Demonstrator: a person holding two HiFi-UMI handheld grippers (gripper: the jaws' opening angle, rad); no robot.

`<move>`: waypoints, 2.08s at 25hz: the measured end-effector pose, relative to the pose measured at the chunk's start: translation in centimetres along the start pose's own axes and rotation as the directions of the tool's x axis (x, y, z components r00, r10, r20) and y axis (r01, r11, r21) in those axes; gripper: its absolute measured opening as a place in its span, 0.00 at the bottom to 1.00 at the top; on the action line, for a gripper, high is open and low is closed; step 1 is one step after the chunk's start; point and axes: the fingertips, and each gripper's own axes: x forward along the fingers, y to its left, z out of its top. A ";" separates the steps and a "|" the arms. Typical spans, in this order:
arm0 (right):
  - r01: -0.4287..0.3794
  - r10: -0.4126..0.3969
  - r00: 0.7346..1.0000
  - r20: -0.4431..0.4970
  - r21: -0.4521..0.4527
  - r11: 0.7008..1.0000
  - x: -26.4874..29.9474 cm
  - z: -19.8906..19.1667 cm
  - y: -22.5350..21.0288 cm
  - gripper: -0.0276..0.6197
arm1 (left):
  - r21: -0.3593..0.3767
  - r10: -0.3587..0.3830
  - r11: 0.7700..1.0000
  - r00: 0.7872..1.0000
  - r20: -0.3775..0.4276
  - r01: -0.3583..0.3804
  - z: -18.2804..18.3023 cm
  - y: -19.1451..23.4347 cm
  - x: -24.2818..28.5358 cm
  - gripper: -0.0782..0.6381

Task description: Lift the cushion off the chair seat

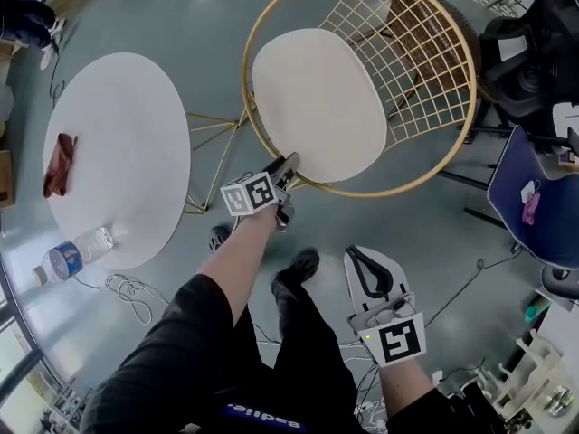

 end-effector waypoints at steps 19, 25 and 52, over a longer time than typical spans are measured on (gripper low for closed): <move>0.109 -0.109 0.991 0.077 0.009 0.994 -6.6 9.1 0.2 0.09 | 0.061 -0.014 0.998 0.999 -0.051 0.017 3.6 -10.2 -5.1 0.16; 0.157 -0.158 0.983 0.097 0.020 0.987 -9.4 12.0 0.0 0.09 | 0.099 -0.016 0.995 0.996 -0.090 0.025 5.4 -14.3 -7.6 0.15; 0.188 -0.185 0.954 0.236 0.008 0.982 -14.5 25.1 4.1 0.09 | 0.379 -0.231 0.868 0.936 -0.265 0.321 12.0 -40.4 -28.2 0.15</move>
